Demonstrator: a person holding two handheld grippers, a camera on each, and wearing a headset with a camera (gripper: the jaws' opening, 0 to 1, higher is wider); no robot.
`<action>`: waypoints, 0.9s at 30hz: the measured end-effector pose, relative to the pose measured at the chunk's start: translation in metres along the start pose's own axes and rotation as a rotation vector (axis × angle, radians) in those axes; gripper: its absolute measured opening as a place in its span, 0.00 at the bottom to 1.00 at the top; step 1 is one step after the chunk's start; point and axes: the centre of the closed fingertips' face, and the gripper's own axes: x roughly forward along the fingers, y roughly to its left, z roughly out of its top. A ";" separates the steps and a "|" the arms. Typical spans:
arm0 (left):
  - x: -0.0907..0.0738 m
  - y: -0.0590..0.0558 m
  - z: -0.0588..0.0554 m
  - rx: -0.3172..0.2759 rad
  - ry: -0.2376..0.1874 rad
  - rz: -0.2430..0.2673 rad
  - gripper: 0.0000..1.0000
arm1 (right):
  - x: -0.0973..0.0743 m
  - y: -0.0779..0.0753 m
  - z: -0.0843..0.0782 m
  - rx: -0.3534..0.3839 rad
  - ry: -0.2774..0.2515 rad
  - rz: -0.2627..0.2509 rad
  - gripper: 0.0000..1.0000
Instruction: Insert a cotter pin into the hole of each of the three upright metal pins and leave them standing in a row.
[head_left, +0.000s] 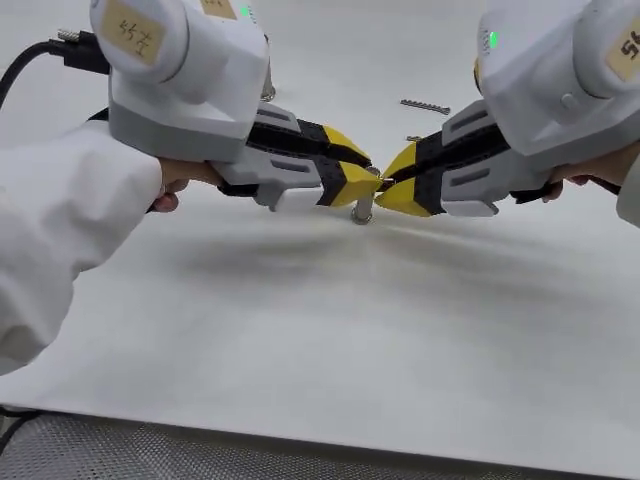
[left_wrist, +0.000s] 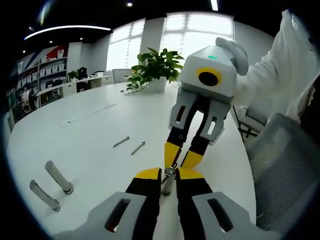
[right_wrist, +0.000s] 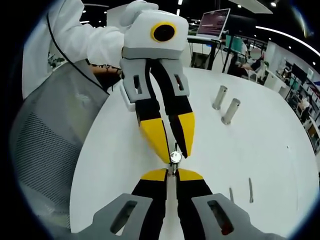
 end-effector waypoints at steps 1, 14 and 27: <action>0.000 0.000 0.000 0.001 0.001 0.000 0.08 | 0.000 -0.001 0.000 0.000 -0.003 -0.005 0.01; 0.000 -0.002 0.001 0.005 0.006 -0.001 0.07 | -0.017 -0.007 -0.006 0.035 -0.013 -0.032 0.01; 0.001 -0.009 0.006 0.010 0.005 -0.002 0.07 | -0.019 -0.006 0.003 0.055 -0.040 -0.020 0.00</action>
